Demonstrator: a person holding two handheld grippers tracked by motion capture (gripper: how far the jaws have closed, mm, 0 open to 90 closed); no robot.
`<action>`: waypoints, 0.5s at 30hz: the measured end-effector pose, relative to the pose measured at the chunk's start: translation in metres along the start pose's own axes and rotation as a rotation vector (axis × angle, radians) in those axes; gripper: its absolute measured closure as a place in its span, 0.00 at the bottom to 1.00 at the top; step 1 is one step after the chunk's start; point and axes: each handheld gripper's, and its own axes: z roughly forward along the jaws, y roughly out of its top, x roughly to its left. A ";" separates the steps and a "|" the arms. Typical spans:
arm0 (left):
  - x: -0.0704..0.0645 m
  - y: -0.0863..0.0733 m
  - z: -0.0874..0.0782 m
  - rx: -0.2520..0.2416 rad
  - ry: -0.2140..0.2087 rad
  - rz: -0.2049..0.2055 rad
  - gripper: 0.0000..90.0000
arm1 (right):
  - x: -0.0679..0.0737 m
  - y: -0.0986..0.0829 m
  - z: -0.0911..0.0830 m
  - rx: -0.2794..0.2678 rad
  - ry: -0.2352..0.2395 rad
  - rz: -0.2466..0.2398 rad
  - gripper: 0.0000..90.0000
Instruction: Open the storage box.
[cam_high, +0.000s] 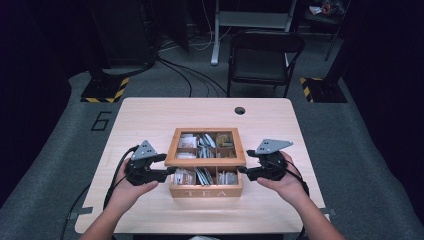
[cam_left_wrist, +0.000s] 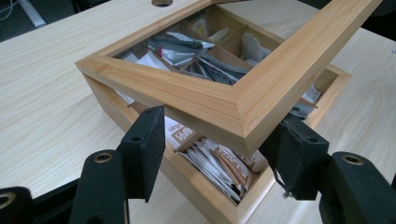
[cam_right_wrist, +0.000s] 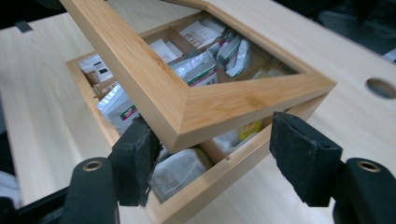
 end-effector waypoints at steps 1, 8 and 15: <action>0.000 0.001 0.000 0.000 0.000 0.001 0.44 | 0.000 0.001 0.000 0.003 -0.005 -0.019 0.36; 0.002 0.006 -0.002 -0.004 0.004 0.011 0.44 | 0.000 0.010 0.003 0.001 0.016 -0.032 0.38; 0.004 0.005 -0.001 -0.024 -0.003 0.007 0.44 | -0.004 0.016 0.005 0.020 0.026 -0.044 0.37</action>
